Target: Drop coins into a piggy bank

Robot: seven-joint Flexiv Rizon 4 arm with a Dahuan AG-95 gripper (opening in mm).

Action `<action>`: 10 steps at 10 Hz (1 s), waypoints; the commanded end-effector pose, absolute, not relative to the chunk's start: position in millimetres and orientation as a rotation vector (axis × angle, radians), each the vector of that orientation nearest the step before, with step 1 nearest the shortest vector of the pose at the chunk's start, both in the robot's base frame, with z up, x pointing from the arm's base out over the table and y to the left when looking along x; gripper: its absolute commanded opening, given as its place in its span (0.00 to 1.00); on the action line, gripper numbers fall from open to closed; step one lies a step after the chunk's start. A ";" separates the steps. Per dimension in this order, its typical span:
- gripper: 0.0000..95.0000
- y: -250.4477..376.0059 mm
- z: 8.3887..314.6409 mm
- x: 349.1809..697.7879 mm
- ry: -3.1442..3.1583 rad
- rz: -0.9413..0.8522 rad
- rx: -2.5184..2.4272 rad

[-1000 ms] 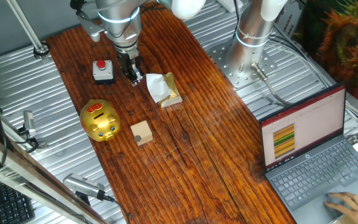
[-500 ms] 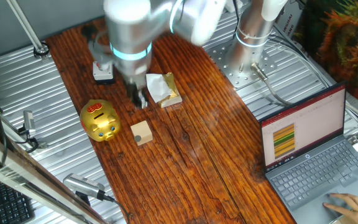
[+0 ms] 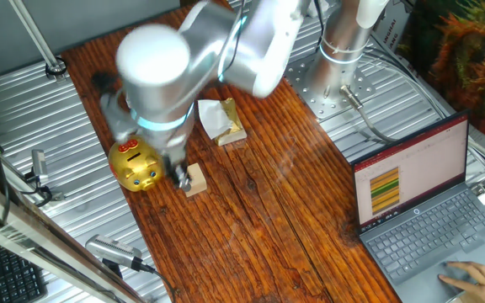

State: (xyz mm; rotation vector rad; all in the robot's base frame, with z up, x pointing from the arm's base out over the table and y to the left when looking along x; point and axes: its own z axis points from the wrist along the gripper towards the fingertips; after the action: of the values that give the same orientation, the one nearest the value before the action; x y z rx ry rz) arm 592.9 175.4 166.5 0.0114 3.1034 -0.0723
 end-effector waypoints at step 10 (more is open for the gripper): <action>0.00 192.3 146.2 605.3 3.113 -0.108 0.026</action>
State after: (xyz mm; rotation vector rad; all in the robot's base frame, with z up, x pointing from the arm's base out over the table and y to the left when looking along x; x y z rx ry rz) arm 607.7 193.6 147.6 0.0267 3.1186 -0.1105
